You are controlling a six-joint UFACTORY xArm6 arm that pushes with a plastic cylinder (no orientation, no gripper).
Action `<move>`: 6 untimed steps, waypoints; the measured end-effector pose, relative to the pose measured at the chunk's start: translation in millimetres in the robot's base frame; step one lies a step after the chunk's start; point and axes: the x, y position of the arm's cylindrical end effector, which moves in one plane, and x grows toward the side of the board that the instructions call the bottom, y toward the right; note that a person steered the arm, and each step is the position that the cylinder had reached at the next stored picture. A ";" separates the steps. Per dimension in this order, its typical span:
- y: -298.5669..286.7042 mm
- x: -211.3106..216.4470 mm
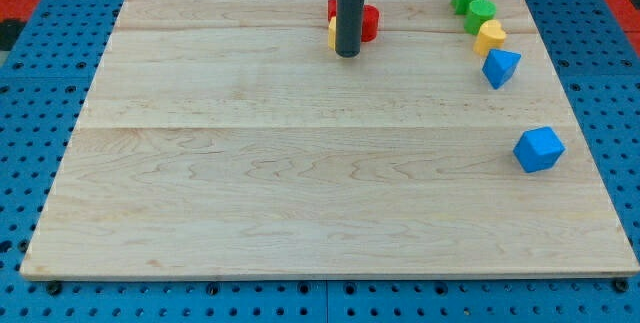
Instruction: Move the heart into the group of blocks
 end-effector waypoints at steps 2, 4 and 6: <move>12.0 51.2; 36.1 77.0; 42.2 100.7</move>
